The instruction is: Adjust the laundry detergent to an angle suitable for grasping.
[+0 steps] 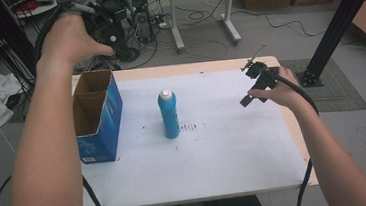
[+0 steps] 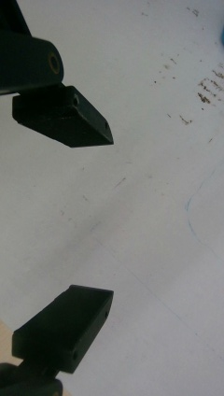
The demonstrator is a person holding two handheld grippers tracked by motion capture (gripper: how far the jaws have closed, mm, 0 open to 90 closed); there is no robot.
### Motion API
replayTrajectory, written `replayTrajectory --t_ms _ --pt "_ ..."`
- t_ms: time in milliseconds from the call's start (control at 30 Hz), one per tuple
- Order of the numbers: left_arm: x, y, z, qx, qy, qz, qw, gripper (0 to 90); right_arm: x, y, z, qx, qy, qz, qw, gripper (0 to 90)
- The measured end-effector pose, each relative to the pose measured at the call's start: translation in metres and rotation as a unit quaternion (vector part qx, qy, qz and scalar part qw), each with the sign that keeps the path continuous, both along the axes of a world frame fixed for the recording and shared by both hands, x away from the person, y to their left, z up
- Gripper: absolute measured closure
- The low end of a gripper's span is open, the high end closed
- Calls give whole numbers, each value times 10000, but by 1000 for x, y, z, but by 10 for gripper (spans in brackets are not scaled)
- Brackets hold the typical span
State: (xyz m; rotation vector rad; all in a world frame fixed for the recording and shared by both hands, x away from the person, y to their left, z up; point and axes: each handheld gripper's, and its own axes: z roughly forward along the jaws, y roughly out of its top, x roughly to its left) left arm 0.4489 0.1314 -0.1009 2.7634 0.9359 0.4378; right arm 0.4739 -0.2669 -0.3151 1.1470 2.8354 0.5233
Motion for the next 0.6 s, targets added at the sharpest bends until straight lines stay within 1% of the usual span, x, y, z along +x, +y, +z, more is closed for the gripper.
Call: replayTrajectory --t_ms 100,300,333,367,433,500,600 --pt "0 -1 1 -20 -4 15 10000 121 0 -3 2 52 -27 -7 10000 186" --pt "-1 -5 0 33 -27 15 10000 121 0 -7 2 94 16 3 10000 174" --pt "-2 -6 -1 35 -7 7 10000 121 -1 -7 2 153 6 24 9999 166" --pt "-2 -7 -2 46 -5 5 10000 121 -1 -7 2 162 21 43 9999 168" --pt "-2 -7 -2 80 8 14 10000 122 -1 -8 1 147 18 80 9999 167" --pt "-3 -7 -2 77 -31 29 10000 126 -1 -7 0 146 17 98 9998 165" --pt "-3 -6 -2 66 -16 23 10000 127 -2 -6 -1 140 21 104 9998 166"
